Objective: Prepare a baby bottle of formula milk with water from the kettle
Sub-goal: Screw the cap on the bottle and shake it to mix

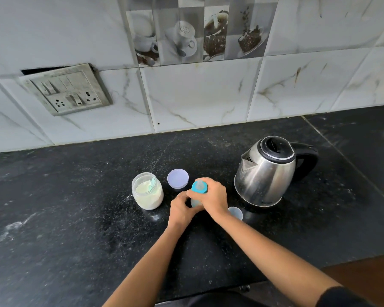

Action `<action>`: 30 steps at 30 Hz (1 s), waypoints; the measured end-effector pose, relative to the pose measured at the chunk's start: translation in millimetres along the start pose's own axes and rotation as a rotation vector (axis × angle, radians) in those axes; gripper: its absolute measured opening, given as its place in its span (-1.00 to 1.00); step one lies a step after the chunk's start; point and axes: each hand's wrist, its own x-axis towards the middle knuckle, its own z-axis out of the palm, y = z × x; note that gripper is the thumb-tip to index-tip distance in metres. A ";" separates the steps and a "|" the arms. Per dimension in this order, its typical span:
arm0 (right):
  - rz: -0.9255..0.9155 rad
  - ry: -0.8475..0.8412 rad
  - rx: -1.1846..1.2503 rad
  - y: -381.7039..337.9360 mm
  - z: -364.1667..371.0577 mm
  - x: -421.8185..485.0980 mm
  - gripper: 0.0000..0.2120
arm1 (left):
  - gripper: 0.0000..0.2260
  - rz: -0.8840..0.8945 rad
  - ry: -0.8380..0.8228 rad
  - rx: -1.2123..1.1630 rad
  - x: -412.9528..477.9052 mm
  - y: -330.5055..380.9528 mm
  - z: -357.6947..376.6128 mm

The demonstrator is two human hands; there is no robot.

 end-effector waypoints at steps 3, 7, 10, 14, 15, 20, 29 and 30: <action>-0.036 -0.250 -0.234 -4.4 -36.8 4.6 -0.34 | -0.63 0.019 -0.041 -0.037 -0.8 -0.1 -2.1; 0.029 -0.420 -0.901 -0.3 -69.7 -5.0 -0.14 | -0.52 -0.016 -0.040 -0.047 -0.3 -2.5 -1.3; 0.141 -0.617 -1.043 7.4 -70.8 -19.0 -0.32 | -0.51 -0.043 -0.043 -0.065 -0.7 -4.0 -0.1; 0.144 -0.610 -0.846 -0.3 -87.9 -25.3 -0.79 | -0.51 -0.062 -0.045 -0.078 -1.3 -1.9 -0.9; 0.146 -0.574 -0.719 -5.8 -95.7 -22.9 -0.82 | -0.51 -0.065 -0.046 -0.081 -1.3 -1.3 -1.1; -0.001 -0.279 0.068 -34.8 -112.4 -1.1 -0.62 | -0.48 -0.081 -0.047 -0.075 -0.5 -2.8 -0.4; -0.513 -0.458 -0.005 -16.7 -61.0 30.3 -0.57 | -0.53 -0.060 -0.044 -0.045 2.1 -4.1 -0.2; -0.518 -0.470 -0.046 -10.6 -57.7 30.9 -0.58 | -0.54 -0.048 -0.040 -0.039 2.3 -4.6 0.2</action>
